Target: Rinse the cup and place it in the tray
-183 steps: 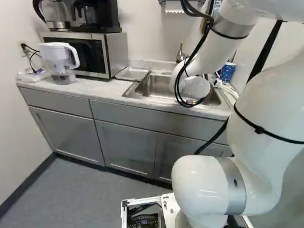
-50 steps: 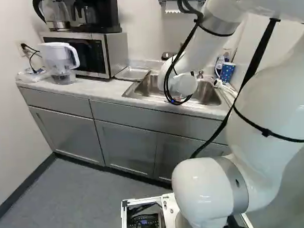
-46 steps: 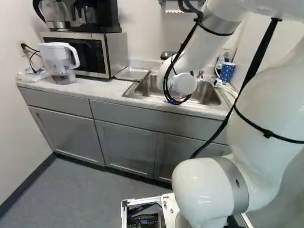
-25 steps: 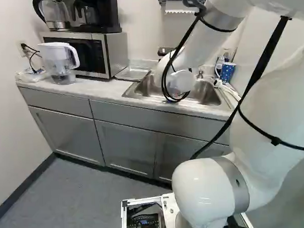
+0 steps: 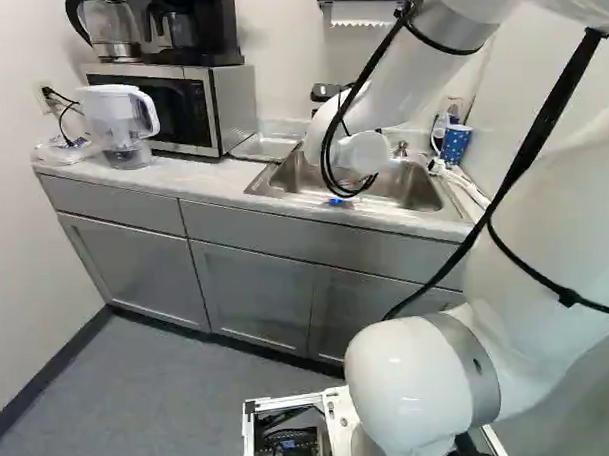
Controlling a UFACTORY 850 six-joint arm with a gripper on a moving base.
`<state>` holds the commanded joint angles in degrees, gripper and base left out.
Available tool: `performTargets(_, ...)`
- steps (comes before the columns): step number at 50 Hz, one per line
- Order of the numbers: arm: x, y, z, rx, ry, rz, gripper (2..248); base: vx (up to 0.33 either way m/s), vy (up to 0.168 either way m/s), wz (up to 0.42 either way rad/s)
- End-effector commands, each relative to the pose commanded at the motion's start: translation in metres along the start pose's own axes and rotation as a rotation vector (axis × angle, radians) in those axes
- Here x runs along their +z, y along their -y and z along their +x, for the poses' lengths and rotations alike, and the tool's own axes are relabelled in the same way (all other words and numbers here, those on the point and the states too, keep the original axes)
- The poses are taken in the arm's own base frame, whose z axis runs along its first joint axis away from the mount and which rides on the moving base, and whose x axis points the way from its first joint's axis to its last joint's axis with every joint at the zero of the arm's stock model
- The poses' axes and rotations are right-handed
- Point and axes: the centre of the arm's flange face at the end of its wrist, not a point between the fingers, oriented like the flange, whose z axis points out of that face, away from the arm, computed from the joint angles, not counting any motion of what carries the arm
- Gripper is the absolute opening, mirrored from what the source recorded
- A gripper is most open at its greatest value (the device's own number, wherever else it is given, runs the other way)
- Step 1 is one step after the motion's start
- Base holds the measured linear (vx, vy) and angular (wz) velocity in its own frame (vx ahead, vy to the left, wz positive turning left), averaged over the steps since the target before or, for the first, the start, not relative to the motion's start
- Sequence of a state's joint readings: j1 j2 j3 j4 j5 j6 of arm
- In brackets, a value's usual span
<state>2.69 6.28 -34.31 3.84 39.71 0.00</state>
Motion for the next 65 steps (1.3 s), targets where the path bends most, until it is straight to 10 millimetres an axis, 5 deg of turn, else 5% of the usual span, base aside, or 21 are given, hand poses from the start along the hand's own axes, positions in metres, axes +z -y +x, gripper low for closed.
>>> performTargets(29, 0.012, 0.022, 0.028, 0.007, -0.029, 0.046, 120, 0.0, 0.0, 0.0)
performTargets(65, 0.012, 0.022, 0.028, 0.364, -0.018, 0.05, 120, 0.0, 0.0, 0.0)
